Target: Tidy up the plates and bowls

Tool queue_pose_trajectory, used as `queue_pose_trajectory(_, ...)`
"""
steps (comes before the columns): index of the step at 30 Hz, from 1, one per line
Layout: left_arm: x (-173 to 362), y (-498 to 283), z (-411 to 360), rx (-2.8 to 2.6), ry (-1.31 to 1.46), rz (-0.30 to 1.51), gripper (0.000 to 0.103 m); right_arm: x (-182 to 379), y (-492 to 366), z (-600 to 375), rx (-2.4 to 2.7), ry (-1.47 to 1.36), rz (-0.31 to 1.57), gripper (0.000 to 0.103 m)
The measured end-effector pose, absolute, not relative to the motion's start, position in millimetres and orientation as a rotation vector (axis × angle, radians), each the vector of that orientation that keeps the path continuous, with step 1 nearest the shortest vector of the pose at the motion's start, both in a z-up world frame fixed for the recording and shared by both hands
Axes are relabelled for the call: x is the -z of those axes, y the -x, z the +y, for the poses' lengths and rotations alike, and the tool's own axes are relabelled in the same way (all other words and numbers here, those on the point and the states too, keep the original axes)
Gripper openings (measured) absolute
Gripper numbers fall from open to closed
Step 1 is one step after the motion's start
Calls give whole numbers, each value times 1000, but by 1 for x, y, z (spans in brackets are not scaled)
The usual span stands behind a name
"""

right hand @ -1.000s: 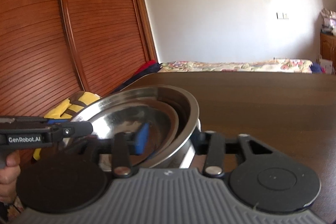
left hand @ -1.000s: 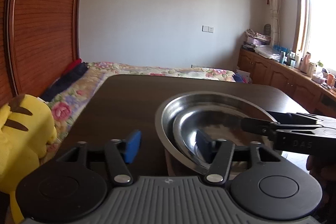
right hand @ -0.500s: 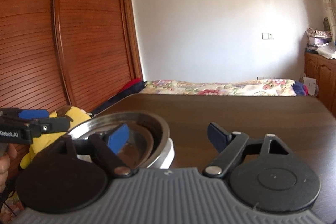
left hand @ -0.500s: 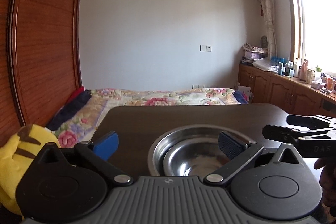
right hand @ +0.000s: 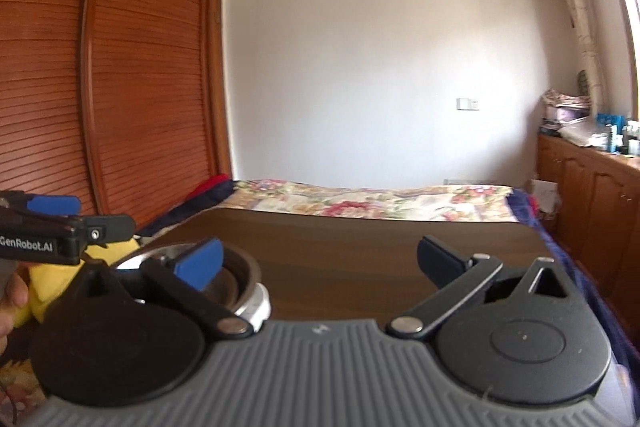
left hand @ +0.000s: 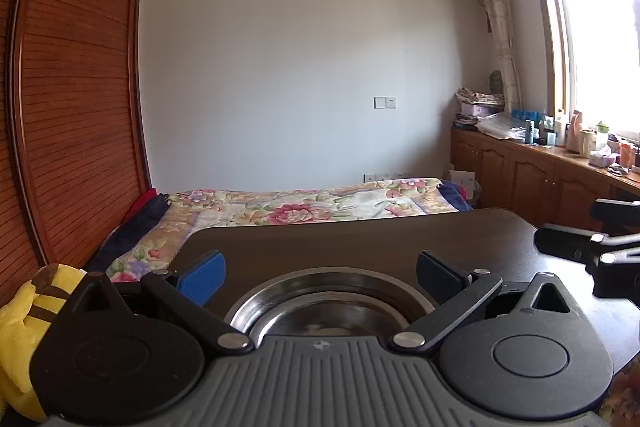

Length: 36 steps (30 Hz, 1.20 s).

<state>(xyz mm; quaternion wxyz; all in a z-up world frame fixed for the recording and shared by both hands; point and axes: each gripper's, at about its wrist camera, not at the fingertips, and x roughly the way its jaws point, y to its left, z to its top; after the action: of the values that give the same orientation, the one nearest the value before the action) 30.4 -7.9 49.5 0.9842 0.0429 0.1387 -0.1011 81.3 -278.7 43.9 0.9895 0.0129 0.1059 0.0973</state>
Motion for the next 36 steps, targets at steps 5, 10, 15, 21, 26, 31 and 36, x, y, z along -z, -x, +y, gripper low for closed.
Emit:
queue_pose_trajectory(5,-48,-21,-15,198,-100,272,103,-50,-73,-287,-132,-15,183,103)
queue_pose_trajectory(10,-48,-12,-18,208,-118,263,103,-50,-68,-293,-85,-18,180,103)
queue_pose_trajectory(15,-47,-8,-18,202,-119,266,103,-43,-64,-295,-33,-13,179,103)
queue_pose_trajectory(21,-47,-11,-16,195,-120,271,103,-37,-64,-294,-14,-12,185,103)
queue_pose_trajectory(26,-47,-10,-16,192,-119,275,103,-34,-60,-294,-13,-3,188,103)
queue_pose_trajectory(31,-47,-11,-15,191,-116,276,103,-34,-60,-294,-7,-4,191,103)
queue_pose_trajectory(36,-47,-11,-15,190,-118,278,103,-34,-59,-295,-2,-6,194,103)
